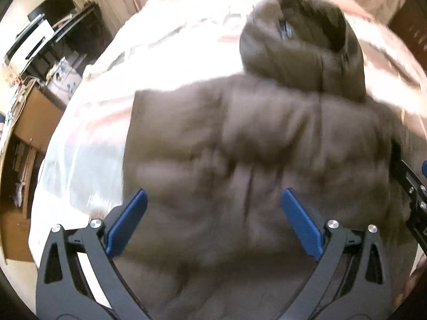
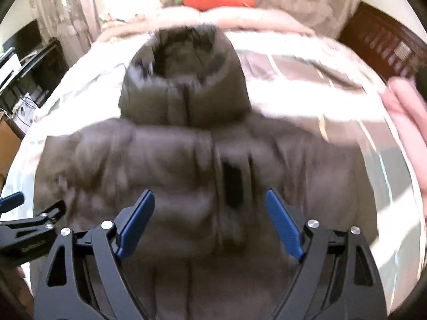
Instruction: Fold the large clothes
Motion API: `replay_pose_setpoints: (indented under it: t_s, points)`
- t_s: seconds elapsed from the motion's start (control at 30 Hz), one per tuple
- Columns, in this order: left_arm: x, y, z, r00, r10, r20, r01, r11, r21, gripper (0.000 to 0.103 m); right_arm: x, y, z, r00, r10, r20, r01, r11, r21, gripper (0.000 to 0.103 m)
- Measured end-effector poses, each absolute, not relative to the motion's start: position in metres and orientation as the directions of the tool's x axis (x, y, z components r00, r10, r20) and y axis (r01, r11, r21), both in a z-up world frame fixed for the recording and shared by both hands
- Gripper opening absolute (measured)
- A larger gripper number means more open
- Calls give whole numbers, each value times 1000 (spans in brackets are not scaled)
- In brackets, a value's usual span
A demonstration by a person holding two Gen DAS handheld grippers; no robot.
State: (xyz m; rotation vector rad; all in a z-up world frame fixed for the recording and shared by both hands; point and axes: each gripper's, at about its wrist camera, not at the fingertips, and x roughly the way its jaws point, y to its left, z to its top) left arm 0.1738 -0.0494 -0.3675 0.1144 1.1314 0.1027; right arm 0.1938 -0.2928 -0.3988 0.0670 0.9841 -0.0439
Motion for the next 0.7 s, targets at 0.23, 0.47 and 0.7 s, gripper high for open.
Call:
replay_pose_setpoints:
  t_s: [0.23, 0.47, 0.7]
  points:
    - [250, -60, -413, 266, 203, -942, -3, 978, 209, 101, 273, -264, -448, 229, -25, -973, -12, 1000, -29, 86]
    - [245, -43, -414, 212, 101, -972, 9, 994, 105, 101, 320, -280, -367, 507, -3, -862, 26, 1000, 12, 95]
    - [221, -8, -378, 220, 40, -975, -72, 997, 25, 101, 480, -287, -397, 407, -276, -870, 101, 961, -258, 93]
